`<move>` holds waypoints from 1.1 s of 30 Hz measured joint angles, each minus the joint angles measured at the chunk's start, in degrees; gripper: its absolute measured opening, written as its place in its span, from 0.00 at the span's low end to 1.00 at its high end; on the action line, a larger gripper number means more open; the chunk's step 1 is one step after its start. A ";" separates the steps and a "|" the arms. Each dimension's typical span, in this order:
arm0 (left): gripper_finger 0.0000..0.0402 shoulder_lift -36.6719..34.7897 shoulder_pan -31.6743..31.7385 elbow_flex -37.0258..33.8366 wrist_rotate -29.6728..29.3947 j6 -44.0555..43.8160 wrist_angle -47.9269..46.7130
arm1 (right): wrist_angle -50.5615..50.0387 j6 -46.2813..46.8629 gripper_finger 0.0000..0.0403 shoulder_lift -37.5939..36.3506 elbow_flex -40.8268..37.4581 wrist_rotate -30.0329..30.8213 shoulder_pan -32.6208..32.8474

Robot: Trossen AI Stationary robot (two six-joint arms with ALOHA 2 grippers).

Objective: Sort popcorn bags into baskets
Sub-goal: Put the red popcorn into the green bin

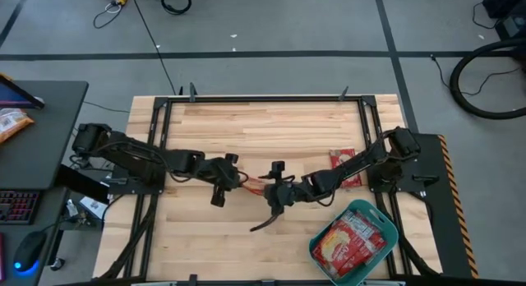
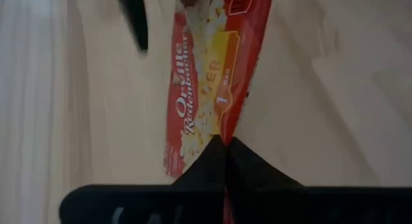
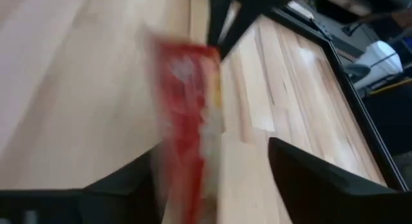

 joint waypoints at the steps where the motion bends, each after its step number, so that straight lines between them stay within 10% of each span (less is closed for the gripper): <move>1: 0.00 0.00 0.01 0.00 0.53 0.14 1.01 | -0.46 0.00 0.59 0.00 0.00 -0.17 -0.32; 10: 0.11 -0.40 0.11 0.11 0.51 -1.03 7.27 | -14.62 4.73 0.11 -4.76 2.41 -4.24 1.16; 18: 0.28 -7.84 0.29 0.24 -0.50 2.16 7.74 | -39.68 24.74 0.13 -15.39 9.99 -14.24 4.04; 33: 0.29 -9.09 2.00 0.17 -0.20 2.41 5.40 | -63.07 68.54 0.11 -37.48 11.54 -42.19 9.37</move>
